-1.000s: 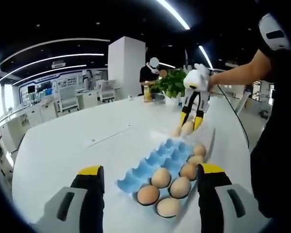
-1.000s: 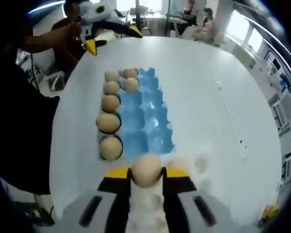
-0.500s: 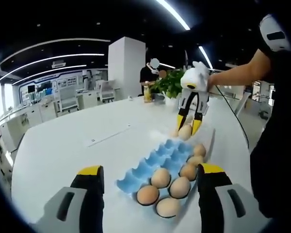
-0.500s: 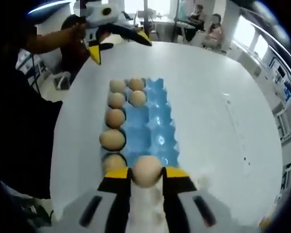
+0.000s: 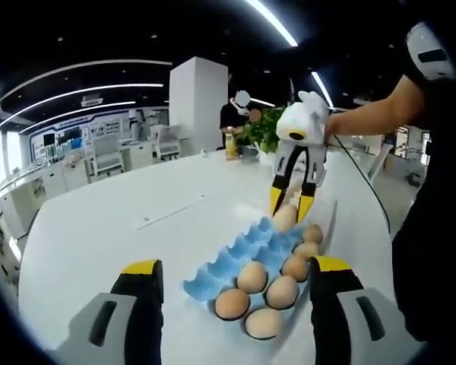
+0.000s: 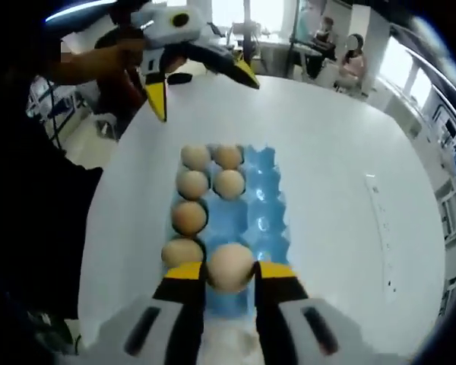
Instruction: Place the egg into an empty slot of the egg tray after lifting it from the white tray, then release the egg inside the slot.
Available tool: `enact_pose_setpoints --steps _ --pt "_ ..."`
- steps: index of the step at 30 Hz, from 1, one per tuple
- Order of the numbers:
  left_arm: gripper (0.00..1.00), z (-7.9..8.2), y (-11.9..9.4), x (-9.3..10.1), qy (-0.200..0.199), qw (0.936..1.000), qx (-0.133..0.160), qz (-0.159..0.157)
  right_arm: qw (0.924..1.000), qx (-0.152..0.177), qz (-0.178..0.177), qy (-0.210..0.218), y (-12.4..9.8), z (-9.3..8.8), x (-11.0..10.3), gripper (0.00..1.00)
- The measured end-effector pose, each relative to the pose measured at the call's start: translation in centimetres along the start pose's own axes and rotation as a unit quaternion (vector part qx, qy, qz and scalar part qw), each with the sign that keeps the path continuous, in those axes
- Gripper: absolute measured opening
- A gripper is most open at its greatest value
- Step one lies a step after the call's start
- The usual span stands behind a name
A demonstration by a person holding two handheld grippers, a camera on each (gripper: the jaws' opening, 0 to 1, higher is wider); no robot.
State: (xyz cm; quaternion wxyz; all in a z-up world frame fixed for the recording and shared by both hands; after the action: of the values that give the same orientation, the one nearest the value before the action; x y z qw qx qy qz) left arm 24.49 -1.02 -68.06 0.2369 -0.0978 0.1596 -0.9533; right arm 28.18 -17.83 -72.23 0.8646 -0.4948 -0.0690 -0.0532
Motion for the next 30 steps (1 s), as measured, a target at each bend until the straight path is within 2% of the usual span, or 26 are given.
enact_pose_setpoints --steps 11,30 --pt "0.8 0.0 0.0 -0.2 0.0 1.0 0.0 0.002 0.9997 0.013 0.015 -0.012 1.5 1.8 -0.6 0.25" --pt "0.79 0.0 -0.3 -0.3 -0.002 1.0 0.001 0.002 0.9992 0.012 0.034 -0.018 4.2 2.9 -1.0 0.25"
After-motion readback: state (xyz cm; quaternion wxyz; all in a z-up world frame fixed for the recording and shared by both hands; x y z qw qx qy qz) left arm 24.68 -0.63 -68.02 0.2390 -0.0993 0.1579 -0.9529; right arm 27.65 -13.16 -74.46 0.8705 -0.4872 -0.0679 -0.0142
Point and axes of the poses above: the point that each gripper's makers call its tool centre point, and the gripper's own axes: y roughly forward along the fingers, x roughly to its right, z roughly out of its top, the point moved 3 cm from there along -y, roughly backward along the fingers, and after that the axes turned 12 degrees about -z, right-handed, at the moved point
